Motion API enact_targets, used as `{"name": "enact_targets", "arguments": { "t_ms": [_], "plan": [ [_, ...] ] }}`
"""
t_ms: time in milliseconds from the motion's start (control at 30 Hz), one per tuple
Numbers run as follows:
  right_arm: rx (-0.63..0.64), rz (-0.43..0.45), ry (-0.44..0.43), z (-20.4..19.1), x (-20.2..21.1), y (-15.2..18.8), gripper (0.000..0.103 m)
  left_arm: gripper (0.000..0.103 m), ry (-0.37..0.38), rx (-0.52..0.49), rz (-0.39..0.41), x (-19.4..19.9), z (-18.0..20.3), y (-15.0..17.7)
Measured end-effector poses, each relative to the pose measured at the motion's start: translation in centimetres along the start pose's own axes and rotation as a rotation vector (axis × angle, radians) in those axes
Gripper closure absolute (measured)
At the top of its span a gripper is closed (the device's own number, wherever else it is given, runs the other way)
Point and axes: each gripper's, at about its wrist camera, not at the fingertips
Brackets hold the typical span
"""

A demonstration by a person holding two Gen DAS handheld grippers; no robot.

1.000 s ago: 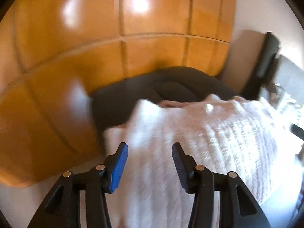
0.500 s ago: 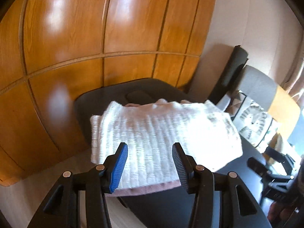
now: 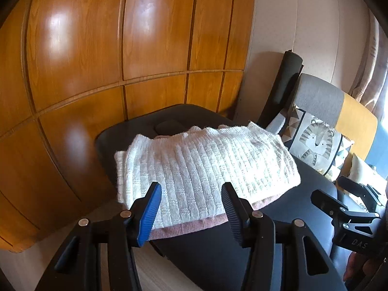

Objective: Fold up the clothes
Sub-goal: 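Press the stacked cream sweater flat and withdraw both grippers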

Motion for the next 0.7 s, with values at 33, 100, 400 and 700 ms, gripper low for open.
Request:
{"name": "enact_targets", "arguments": {
  "t_ms": [33,100,400,700],
  "plan": [
    [0.002,-0.002,-0.001,-0.1,-0.1,-0.1,0.006,0.050,0.000,0.004,-0.001,0.0,-0.2,-0.1],
    [0.011,-0.004,-0.002,-0.4,-0.3,-0.3,0.006,0.050,-0.004,0.016,-0.005,-0.1,-0.6,-0.2],
    [0.039,-0.014,-0.012,-1.3,-1.4,-1.0,0.006,0.050,0.008,0.068,0.000,-0.5,-2.1,-0.4],
    [0.029,-0.029,-0.016,-1.2,-2.2,-0.9,0.006,0.050,-0.021,0.063,0.023,-0.7,-2.2,-0.5]
  ]
}}
Point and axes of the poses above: each gripper's, at about its wrist camera, not at the fingertips, and x roughly against the way its jaws point, z to its right, y to its underside, and after that the axes turned 11 degrees about x, right-handed
